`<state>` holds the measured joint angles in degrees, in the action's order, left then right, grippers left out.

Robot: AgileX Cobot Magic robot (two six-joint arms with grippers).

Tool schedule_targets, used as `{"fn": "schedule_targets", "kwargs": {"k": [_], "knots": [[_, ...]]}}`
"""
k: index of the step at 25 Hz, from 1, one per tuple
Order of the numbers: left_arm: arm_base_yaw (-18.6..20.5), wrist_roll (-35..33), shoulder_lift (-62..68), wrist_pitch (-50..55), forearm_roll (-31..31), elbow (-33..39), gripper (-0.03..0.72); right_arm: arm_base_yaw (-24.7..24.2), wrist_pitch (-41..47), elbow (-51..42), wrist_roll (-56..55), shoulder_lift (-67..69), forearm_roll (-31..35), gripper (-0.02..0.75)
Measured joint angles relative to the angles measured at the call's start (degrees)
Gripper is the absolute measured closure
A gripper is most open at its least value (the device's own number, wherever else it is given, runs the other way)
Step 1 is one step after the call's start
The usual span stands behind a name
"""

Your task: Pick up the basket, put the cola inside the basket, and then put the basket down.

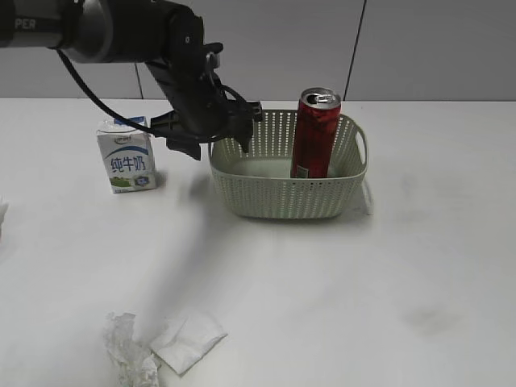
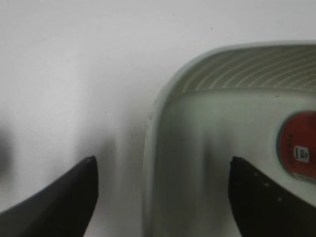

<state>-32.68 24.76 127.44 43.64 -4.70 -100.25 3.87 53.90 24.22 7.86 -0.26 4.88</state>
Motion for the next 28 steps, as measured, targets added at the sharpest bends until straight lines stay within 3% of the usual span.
{"fn": "schedule_targets", "kwargs": {"k": [2,6,13,21,28], "knots": [[0.14,0.0,-1.19,0.11,0.0,0.0,0.039,0.0,0.0,0.0,0.02,0.0,0.0,0.146],[1.73,-1.8,-5.6,1.05,0.11,-1.06,0.004,0.0,0.0,0.0,0.02,0.0,-0.05,0.146],[9.06,-10.69,-13.11,10.62,0.43,-5.36,0.011,0.0,0.0,0.0,-0.05,0.0,-0.1,0.147],[20.73,-20.83,-16.59,25.35,2.87,-5.65,0.029,0.0,0.0,0.0,-0.05,0.0,-0.1,0.147],[27.99,-23.66,-23.46,25.9,3.45,0.75,0.045,0.0,0.0,0.0,-0.05,0.0,-0.1,0.146]]}}
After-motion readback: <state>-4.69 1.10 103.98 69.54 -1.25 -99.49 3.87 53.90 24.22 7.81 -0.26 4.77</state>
